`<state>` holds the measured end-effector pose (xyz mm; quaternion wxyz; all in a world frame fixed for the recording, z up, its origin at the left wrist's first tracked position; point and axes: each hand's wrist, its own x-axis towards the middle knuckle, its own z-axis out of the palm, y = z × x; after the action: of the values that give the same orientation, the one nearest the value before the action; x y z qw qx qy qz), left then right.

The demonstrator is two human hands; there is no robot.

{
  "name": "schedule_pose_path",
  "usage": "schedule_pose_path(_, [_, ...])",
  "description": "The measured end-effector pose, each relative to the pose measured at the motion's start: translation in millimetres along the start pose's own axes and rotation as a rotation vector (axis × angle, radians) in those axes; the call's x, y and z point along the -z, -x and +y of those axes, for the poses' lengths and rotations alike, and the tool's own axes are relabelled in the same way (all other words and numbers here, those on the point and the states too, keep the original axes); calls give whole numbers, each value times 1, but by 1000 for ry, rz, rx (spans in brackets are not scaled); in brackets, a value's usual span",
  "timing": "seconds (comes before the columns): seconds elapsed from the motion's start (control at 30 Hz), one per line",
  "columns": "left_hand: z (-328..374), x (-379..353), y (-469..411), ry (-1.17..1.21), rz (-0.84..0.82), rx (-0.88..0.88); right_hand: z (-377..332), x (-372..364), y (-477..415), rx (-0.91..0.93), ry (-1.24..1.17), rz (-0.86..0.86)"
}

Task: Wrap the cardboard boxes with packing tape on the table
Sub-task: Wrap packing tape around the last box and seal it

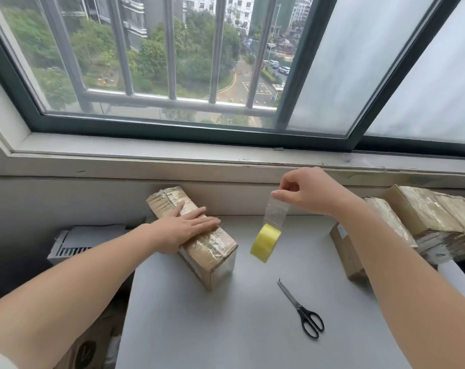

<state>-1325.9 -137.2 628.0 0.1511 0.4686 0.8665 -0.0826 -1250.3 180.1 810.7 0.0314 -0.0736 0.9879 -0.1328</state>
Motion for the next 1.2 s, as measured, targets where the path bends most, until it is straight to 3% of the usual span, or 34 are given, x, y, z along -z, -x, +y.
schedule_pose_path(0.17, [12,-5,19,-26,15,-1,-18,-6,-5,47,6,-27])
schedule_pose_path(0.27, [11,-10,25,280,49,123,-27,-9,-6,74,-14,-35])
schedule_pose_path(0.37, [19,-1,31,721,281,320,-34,-13,-7,84,-38,-44])
schedule_pose_path(0.47, [19,7,30,830,580,593,-39,-21,-8,95,-59,-58])
schedule_pose_path(0.53, [20,6,24,887,548,711,-41,-24,-8,97,-60,-64])
schedule_pose_path(0.6, [27,1,16,1117,444,816,-43,-25,-8,93,-72,-70])
schedule_pose_path(0.73, [40,-23,-1,1359,417,841,-39,-26,-5,63,-89,-83])
schedule_pose_path(0.8, [37,-25,-7,1314,352,718,-34,-26,-3,53,-75,-95])
schedule_pose_path(0.93, [24,-2,-12,1096,41,441,-20,-24,1,16,-68,-111])
schedule_pose_path(1.1, [16,32,-21,759,-141,348,-7,-24,6,-15,-84,-104])
schedule_pose_path(1.2, [32,44,-28,566,-166,322,-2,-25,7,-24,-97,-95])
